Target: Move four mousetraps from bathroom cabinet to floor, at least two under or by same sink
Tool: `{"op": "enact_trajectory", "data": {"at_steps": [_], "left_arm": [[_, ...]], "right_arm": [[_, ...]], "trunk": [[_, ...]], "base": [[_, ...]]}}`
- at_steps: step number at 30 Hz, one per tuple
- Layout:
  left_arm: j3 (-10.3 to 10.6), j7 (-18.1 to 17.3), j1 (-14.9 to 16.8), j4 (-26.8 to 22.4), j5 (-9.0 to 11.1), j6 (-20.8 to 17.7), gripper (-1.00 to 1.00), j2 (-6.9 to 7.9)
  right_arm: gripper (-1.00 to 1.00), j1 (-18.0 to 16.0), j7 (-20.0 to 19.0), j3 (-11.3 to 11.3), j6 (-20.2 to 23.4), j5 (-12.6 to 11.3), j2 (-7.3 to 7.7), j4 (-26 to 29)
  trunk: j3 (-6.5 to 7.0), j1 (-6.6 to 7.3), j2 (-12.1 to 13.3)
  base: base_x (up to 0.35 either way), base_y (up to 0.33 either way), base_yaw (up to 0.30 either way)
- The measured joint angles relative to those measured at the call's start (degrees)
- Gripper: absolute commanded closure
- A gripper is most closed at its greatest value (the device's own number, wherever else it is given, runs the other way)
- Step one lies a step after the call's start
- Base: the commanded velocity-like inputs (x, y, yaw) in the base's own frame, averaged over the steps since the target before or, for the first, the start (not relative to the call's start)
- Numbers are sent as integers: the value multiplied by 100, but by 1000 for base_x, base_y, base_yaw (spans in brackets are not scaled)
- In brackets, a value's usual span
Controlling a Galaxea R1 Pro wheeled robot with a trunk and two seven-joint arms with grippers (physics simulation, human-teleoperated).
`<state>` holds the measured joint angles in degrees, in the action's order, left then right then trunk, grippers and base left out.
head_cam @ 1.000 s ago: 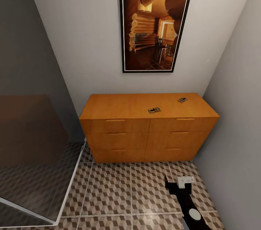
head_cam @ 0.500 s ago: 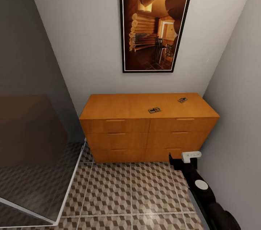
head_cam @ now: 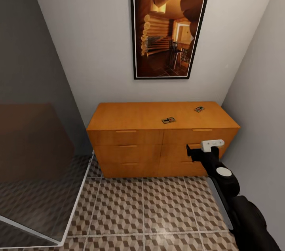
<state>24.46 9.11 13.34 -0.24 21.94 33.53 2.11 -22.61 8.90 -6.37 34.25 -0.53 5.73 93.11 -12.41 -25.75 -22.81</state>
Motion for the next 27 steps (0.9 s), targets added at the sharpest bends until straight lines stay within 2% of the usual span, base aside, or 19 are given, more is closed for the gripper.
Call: {"op": "enact_trajectory", "data": {"at_steps": [2, 10, 17, 19, 20, 27], "left_arm": [[0, 0, 0, 0, 0, -2, -100, 0], [0, 0, 0, 0, 0, -4, -100, 0], [0, 0, 0, 0, 0, -5, -100, 2], [0, 0, 0, 0, 0, -5, -100, 1], [0, 0, 0, 1, 0, -5, -100, 0], [0, 0, 0, 0, 0, -5, -100, 0]], "right_arm": [[-100, -297, 3, 1, 288, 5, 1, 11], [-100, -1263, 8, 1, 972, 8, 1, -22], [-100, -2373, -4, 1, 1626, 2, -13, -328], [-100, -2745, -12, 1, 1786, -2, -17, -537], [-100, -3114, -24, 1, 1892, -5, -20, -817], [-100, -4491, -96, -2, 2036, -45, -47, -2184]], "trunk": [[0, 0, 0], [0, 0, 0], [0, 0, 0], [1, 0, 0], [1, -1, 1], [0, 0, 0]], "base": [[0, 0, 0], [0, 0, 0], [0, 0, 0], [0, 0, 0], [0, 0, 0], [0, 0, 0]]}}
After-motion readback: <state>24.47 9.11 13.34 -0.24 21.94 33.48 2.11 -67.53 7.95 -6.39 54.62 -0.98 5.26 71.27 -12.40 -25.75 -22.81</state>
